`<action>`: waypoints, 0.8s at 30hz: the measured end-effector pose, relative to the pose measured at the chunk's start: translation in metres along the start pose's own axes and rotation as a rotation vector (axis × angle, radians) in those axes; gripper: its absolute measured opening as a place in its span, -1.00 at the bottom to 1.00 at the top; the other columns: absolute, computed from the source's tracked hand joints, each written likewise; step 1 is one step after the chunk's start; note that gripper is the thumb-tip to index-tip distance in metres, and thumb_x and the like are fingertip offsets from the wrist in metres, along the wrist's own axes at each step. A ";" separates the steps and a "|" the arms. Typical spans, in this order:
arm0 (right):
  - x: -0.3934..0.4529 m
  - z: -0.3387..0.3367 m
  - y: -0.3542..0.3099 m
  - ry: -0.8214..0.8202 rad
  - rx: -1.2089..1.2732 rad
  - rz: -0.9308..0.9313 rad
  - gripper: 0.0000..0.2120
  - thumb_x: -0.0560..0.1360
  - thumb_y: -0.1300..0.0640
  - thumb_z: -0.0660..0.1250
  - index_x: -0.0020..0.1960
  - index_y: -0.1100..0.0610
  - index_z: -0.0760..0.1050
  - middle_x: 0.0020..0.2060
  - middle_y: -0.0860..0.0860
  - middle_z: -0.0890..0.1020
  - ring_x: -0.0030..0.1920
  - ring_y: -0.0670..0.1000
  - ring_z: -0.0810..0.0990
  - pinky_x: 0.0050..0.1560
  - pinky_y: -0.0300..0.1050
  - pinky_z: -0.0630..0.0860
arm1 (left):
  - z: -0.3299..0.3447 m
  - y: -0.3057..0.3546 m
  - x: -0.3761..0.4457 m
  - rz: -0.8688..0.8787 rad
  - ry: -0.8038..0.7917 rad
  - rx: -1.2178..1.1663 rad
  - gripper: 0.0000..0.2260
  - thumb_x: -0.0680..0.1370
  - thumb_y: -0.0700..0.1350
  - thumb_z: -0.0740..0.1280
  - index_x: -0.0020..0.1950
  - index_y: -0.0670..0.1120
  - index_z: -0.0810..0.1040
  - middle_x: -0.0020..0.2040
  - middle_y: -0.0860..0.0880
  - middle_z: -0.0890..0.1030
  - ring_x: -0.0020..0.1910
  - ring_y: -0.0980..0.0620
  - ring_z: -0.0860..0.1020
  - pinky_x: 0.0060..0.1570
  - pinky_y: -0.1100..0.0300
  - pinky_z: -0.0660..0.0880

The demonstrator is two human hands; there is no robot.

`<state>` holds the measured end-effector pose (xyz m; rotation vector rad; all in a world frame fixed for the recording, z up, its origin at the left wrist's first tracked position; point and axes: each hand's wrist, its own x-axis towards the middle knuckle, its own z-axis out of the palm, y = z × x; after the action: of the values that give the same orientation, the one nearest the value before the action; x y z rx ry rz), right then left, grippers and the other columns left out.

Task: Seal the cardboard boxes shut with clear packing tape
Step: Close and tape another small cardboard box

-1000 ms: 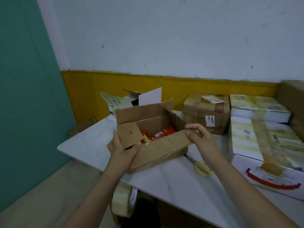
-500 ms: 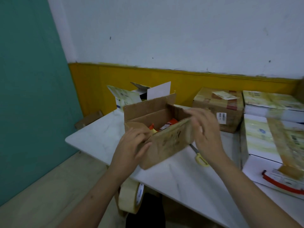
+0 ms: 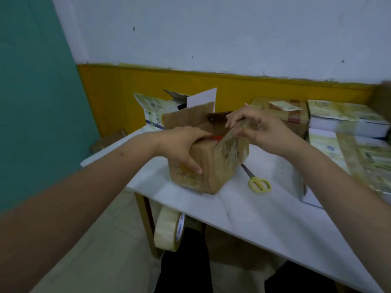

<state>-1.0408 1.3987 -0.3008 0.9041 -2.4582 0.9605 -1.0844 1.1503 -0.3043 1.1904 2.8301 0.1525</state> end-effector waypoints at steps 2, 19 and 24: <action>-0.002 -0.012 -0.002 0.046 0.025 0.052 -0.76 0.53 0.26 0.40 -0.09 -0.10 0.52 0.03 -0.05 0.66 0.22 -0.06 0.56 0.51 0.02 0.21 | -0.012 0.002 -0.002 -0.003 0.035 -0.031 -0.15 0.32 0.33 0.54 0.51 0.07 0.33 0.36 0.10 0.38 0.32 0.10 0.34 0.40 0.05 0.35; -0.018 -0.047 0.028 -0.336 -0.565 0.272 -0.65 0.52 0.35 0.35 0.19 0.01 0.65 0.30 -0.04 0.59 0.31 0.06 0.52 0.21 -0.16 0.40 | -0.033 0.007 -0.015 -0.085 0.003 -0.050 -0.49 0.49 0.02 0.53 0.41 0.08 0.48 -0.05 0.21 0.68 0.01 0.22 0.61 0.15 0.06 0.54; -0.003 -0.012 -0.021 -0.201 -0.441 0.248 -0.49 0.55 -0.14 0.30 0.48 -0.13 0.36 0.38 -0.02 0.52 0.36 0.07 0.46 0.31 -0.11 0.38 | -0.019 0.014 -0.006 0.045 0.031 0.068 -0.68 0.42 0.20 0.53 0.14 0.22 0.61 0.12 0.21 0.53 0.14 0.17 0.43 0.21 0.10 0.24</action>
<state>-1.0239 1.3963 -0.2842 0.5770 -2.8380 0.3742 -1.0724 1.1545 -0.2842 1.2762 2.8577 0.0782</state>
